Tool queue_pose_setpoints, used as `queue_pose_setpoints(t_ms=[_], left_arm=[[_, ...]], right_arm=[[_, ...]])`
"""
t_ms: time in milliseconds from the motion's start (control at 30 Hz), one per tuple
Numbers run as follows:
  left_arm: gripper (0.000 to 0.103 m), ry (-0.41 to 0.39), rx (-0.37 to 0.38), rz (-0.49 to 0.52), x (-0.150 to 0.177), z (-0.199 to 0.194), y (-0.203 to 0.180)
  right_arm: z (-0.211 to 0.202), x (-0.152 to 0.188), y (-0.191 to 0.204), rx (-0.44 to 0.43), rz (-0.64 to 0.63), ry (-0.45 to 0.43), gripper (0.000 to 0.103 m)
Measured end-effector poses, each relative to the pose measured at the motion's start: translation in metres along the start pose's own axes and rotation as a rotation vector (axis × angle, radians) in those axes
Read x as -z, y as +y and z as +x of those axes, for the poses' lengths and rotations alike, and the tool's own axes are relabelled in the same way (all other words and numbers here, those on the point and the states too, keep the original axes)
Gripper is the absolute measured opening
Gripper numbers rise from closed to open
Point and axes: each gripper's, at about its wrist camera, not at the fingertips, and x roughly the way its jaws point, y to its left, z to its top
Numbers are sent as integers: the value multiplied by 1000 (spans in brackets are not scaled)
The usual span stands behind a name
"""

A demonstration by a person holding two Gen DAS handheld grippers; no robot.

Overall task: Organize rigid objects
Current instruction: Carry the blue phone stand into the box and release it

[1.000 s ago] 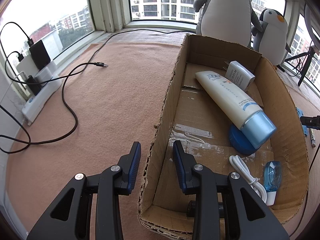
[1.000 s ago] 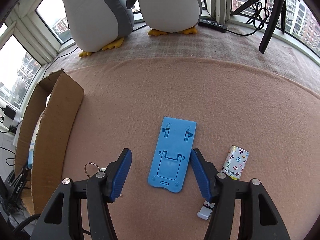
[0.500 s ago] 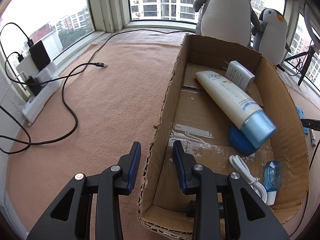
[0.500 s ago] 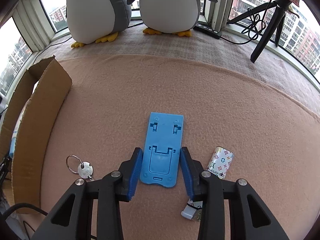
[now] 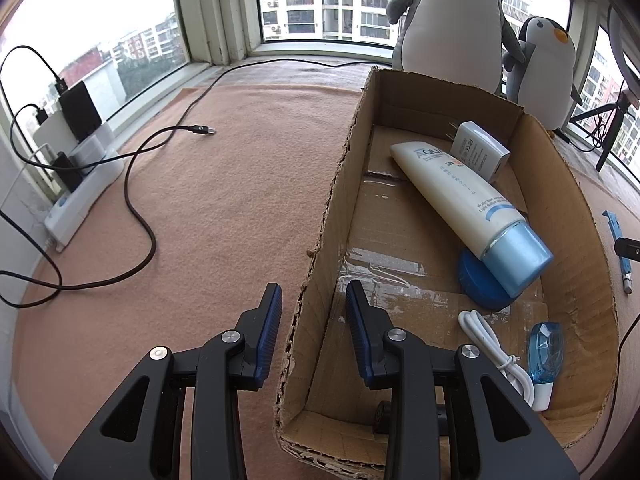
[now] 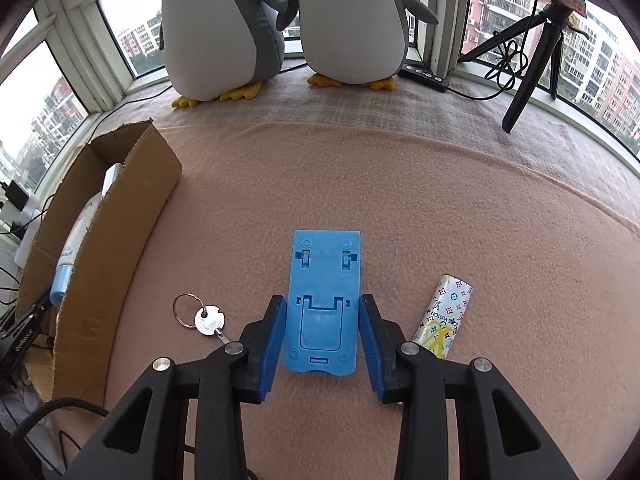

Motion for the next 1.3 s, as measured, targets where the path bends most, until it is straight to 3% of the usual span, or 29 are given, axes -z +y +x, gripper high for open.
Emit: queue_pose_setpoints(t_ms=[533,1300], left_arm=[[31,0,0,-1,0,0,0],[31,0,0,-1,0,0,-1]], right_arm=[[-54,-12,75,-124,-139,-99,33],[-54,-5,172,-271,-286,-78,33]])
